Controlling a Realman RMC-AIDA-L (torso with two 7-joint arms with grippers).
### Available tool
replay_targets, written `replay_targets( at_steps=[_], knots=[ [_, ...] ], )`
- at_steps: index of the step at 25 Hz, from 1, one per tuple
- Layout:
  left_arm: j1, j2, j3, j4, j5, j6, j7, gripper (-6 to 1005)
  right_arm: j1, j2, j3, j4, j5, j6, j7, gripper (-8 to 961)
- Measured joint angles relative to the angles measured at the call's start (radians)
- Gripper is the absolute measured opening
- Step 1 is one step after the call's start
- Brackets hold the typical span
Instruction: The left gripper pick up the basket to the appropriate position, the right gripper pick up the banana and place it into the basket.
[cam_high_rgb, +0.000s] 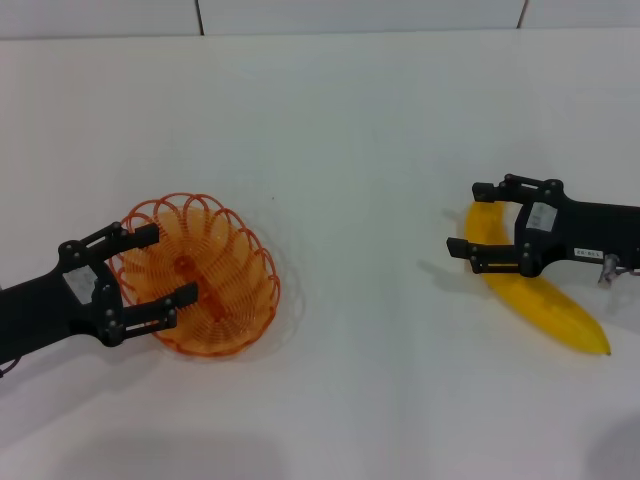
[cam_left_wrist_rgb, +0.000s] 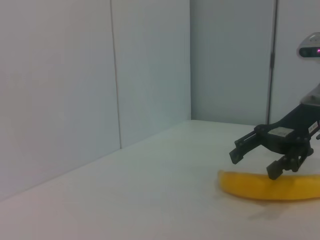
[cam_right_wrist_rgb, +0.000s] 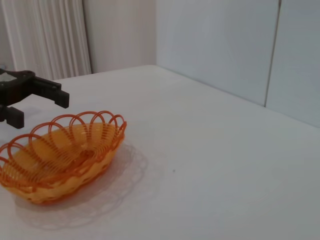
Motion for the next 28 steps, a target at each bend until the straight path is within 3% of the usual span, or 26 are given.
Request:
replay_targets(
  at_steps=[19, 23, 28],
  knots=[
    [-0.004, 0.003, -0.010, 0.029, -0.007, 0.005, -0.042, 860, 0.027, 0.000, -0.022, 0.038, -0.003, 0.003, -0.008, 880],
    [-0.012, 0.024, -0.017, 0.212, 0.068, 0.002, -0.292, 854, 0.027, -0.001, -0.020, 0.038, 0.000, 0.003, -0.008, 879],
    [-0.087, 0.064, -0.081, 0.432, 0.362, -0.009, -0.777, 847, 0.035, -0.002, -0.019, 0.035, 0.001, 0.003, -0.009, 879]
  ],
)
